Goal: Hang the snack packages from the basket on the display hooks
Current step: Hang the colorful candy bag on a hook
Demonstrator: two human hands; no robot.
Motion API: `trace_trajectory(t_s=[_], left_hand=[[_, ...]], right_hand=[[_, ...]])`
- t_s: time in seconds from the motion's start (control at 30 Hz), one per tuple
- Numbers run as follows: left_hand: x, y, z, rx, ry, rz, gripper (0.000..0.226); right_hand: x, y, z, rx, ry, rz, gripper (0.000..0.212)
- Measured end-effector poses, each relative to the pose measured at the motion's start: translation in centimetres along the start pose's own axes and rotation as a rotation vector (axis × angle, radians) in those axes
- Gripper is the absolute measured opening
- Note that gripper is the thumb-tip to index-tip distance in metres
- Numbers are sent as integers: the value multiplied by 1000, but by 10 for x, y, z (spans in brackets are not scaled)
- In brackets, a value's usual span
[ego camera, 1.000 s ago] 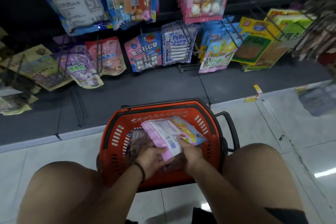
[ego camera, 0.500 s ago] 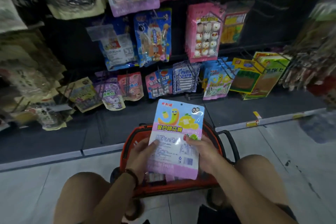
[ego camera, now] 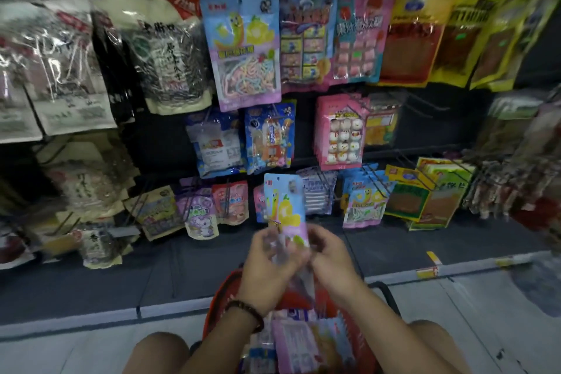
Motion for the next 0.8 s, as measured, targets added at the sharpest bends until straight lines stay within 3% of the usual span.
trace_trajectory(t_s=[0.1,0.2,0.23,0.3,0.4,0.47,0.57,0.8], left_hand=[[5,-5,-23,53,104,21,59],[-9,-17,-36,-36,302,-14,29],[-14,-20,-37,-85,323,0,26],[-24,-23,-50,-80,251,48,30],[-36,-26,-71,-36,177,137,36],[-43,-30,-86,-27,215,176,32],[-54,-34,-115,6,212,149,23],[-87,-61,-184,79,256,2,32]], right_hand=[[20,-3,21,-118,158,184,55],[23,-8,45,-189,286,290,61],[18,-13,54,-223,329,246,57],[-3,-28,73,-281,416,1,49],[-35,-54,98,-262,564,-273,55],[-39,-75,107,-186,369,-240,51],[-27,-99,121,-100,48,-144,20],[-4,-148,164,-125,101,-137,8]])
Point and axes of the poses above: each hand's wrist, its own y-axis away from the middle knuckle, its own x-axis out of the palm, z = x × y, the point moved 6 cm from there along -y, towards the middle knuckle, and after that the axes turned 14 degrees about -x, right-handed, at the moved point
